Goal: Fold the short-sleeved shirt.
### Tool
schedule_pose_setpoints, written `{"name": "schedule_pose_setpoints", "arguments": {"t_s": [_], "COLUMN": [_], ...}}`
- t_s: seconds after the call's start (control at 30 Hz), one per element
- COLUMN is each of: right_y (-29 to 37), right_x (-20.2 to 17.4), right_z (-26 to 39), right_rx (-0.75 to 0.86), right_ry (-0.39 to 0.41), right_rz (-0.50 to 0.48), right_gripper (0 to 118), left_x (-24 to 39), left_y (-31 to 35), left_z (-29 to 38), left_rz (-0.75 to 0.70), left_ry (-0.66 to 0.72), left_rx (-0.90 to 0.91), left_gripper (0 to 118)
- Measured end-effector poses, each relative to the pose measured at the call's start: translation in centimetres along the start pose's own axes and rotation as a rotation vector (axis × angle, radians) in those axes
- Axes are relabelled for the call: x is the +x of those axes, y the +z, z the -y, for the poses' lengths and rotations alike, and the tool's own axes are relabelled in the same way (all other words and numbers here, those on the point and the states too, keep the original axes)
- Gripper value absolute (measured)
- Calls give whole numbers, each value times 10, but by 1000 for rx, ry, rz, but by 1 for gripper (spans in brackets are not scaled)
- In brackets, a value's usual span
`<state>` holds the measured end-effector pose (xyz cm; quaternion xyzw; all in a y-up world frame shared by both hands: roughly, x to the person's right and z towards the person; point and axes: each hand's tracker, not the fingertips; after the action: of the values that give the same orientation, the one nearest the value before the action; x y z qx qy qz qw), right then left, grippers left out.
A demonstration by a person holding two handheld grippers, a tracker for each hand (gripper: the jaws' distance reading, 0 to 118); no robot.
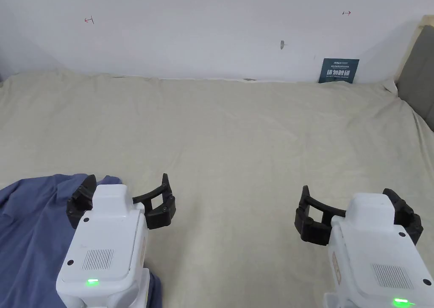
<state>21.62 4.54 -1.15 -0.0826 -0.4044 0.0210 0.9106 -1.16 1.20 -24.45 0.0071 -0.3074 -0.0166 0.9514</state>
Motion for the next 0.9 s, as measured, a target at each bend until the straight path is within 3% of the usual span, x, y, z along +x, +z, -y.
{"name": "schedule_pose_setpoints", "arguments": {"t_s": [0.4,0.5,0.53,0.63,0.67,0.9], "right_y": [0,0,1,5,4,-1], "right_x": [1,0,0,-2,-1,-1], "right_z": [-2,-3,-4,-6,-7,-9], "right_rx": [8,10,13,13,7,-4], "right_ry": [-5,3,9,15,16,17], "right_rz": [-2,-2,-1,11,11,3], "right_gripper": [118,118,109,30,3,1], "left_x": [0,0,1,0,0,-2], "left_y": [0,0,0,2,2,2], "left_z": [-3,-5,-6,-11,-12,-13], "left_rz": [0,-3,-4,8,-1,4], "left_ry": [15,11,12,37,48,83], "left_rx": [-5,-2,-3,-10,-15,-29], "left_gripper": [118,102,91,7,1,0]}}
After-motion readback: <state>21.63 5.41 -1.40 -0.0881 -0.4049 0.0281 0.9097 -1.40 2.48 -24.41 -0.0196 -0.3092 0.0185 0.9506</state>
